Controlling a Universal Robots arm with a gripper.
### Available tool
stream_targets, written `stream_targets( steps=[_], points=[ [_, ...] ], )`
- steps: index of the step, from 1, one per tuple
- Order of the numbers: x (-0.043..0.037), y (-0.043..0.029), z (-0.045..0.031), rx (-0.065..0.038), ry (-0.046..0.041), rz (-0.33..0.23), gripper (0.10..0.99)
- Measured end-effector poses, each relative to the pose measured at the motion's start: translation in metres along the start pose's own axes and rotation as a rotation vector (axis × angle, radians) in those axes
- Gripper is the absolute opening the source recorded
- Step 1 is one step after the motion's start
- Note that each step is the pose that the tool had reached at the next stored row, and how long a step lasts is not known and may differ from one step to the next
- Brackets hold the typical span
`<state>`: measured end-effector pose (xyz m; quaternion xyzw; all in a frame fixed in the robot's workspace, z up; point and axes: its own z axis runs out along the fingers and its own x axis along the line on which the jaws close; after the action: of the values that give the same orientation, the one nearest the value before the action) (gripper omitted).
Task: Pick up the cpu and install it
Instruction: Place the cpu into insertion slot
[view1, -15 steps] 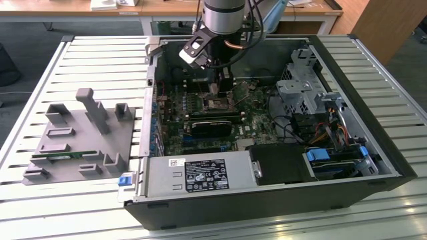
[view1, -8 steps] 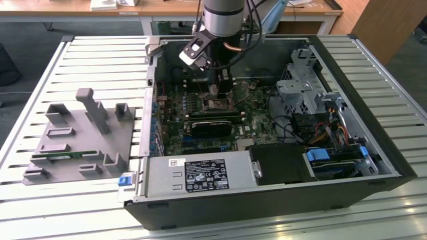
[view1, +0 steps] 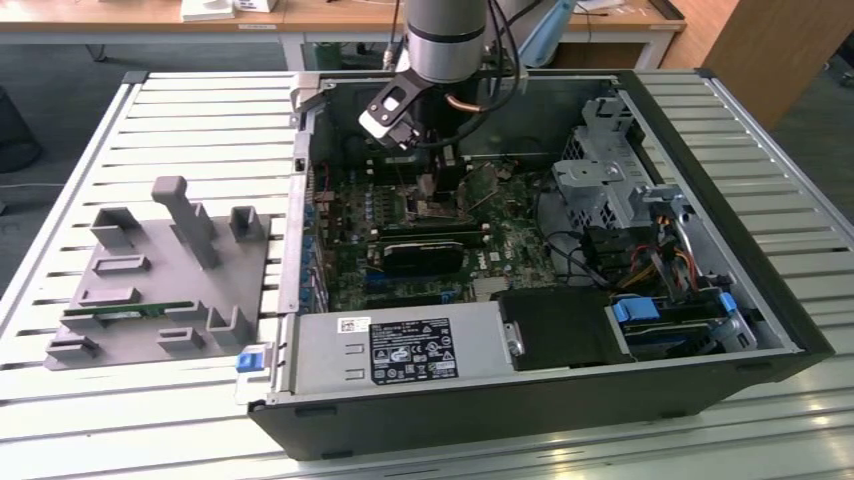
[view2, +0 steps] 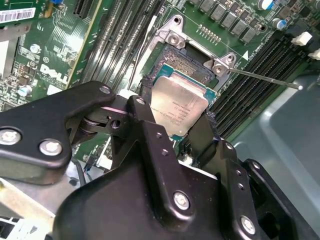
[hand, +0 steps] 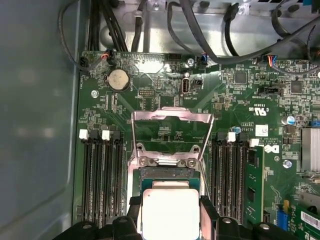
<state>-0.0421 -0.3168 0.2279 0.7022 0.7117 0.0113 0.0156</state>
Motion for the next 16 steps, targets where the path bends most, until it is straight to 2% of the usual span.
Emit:
stream_targets(
  steps=[5, 16],
  points=[
    [0.0, -0.0009, 0.0039, 0.0, -0.0005, 0.01, 0.541],
    [0.0004, -0.0019, 0.0201, 0.0, -0.0005, 0.013, 0.541]
  ],
)
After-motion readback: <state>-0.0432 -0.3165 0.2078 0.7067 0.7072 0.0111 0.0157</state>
